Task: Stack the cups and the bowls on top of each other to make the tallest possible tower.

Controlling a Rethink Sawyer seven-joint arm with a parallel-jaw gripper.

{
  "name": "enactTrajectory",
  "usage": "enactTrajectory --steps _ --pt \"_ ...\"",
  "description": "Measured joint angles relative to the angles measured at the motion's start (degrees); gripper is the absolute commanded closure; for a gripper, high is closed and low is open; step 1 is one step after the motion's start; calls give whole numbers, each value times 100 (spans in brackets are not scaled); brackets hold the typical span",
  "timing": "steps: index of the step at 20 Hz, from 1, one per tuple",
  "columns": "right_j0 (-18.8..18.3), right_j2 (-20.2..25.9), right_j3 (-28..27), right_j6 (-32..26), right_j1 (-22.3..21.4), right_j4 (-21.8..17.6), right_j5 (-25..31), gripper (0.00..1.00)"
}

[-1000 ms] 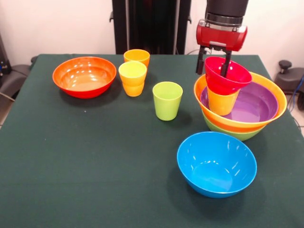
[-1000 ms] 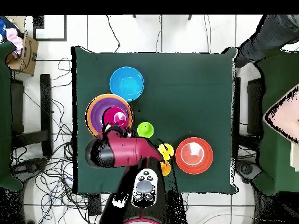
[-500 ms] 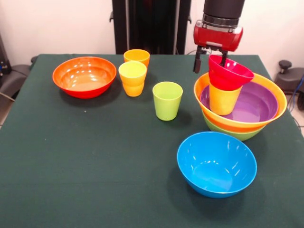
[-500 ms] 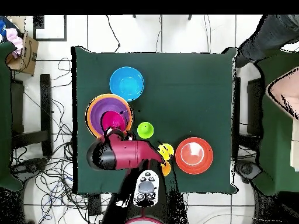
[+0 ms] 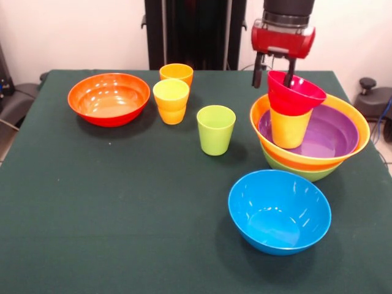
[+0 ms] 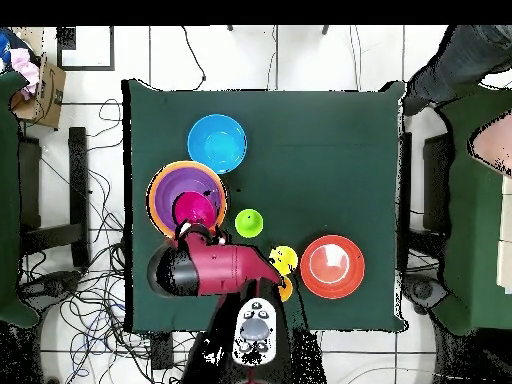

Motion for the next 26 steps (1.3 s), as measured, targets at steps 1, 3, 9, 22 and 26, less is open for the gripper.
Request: enactTrajectory --steps 1,3,9,22,26 --pt "-1 29 31 0 -75 7 0 0" --pt "-1 78 80 0 -226 25 1 0" --pt "-1 194 138 0 -665 142 55 0" --pt "-246 390 182 0 -1558 446 983 0" --pt "-431 427 184 0 -1865 519 1410 0"
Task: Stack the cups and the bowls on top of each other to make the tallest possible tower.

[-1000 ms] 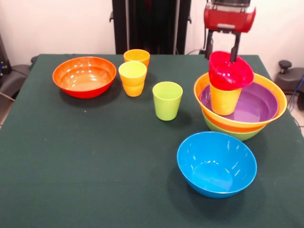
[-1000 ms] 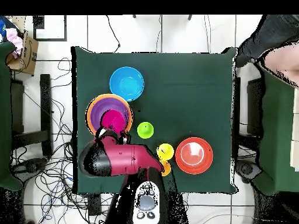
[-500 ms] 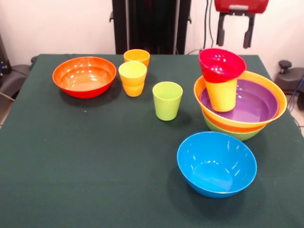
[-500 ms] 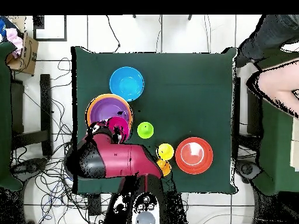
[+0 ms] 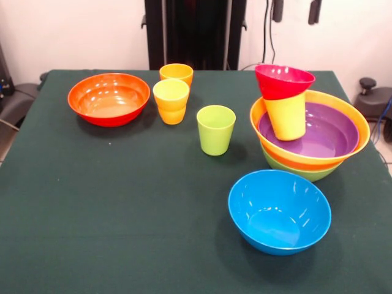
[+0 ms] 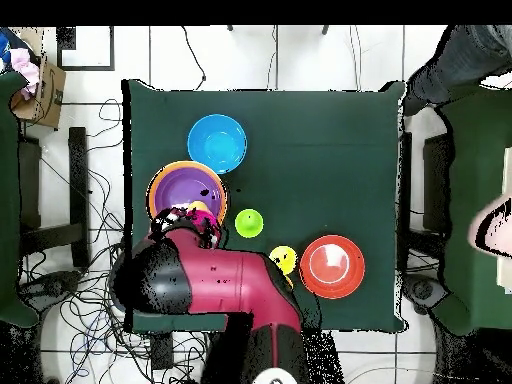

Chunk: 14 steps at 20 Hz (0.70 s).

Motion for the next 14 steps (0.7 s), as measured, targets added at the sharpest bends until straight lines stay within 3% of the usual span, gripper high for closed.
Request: enactTrajectory --steps 7,14 --pt "-214 23 0 0 -417 34 577 0" --pt "-291 34 -21 0 -561 24 860 0"
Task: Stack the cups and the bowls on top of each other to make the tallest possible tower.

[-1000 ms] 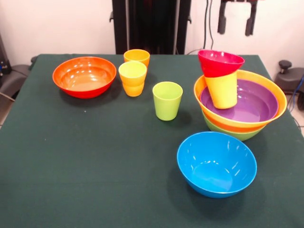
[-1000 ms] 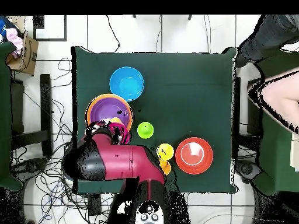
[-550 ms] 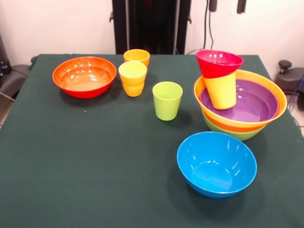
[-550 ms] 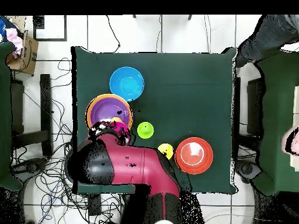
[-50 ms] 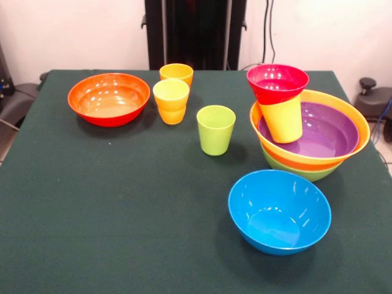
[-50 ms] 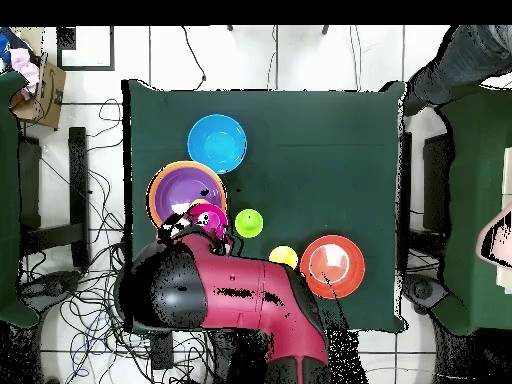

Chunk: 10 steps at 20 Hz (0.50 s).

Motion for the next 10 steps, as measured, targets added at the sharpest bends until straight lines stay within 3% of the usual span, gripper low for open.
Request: enactTrajectory --steps 6,10 --pt "-166 52 -103 0 178 -74 -23 0" --pt "-366 58 -233 0 548 -398 -275 0"
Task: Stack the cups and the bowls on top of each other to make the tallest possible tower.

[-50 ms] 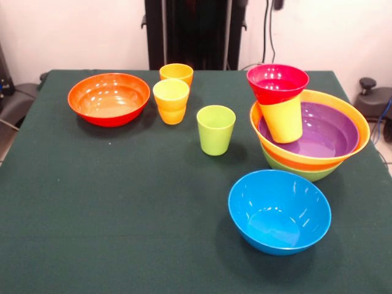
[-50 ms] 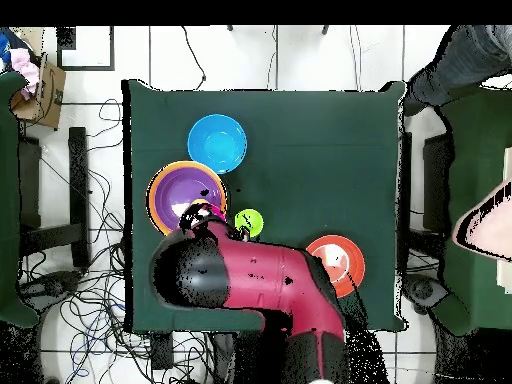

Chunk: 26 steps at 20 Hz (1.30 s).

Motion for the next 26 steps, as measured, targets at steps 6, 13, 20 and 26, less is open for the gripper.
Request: enactTrajectory --steps 6,13,20,26 --pt "-214 2 -131 0 632 -510 -710 0" --pt "-369 6 -263 0 1494 -987 -1563 0" --pt "-380 24 -311 0 1898 -1152 -1686 0" --pt "-455 93 -317 0 2026 -1183 -1687 0"
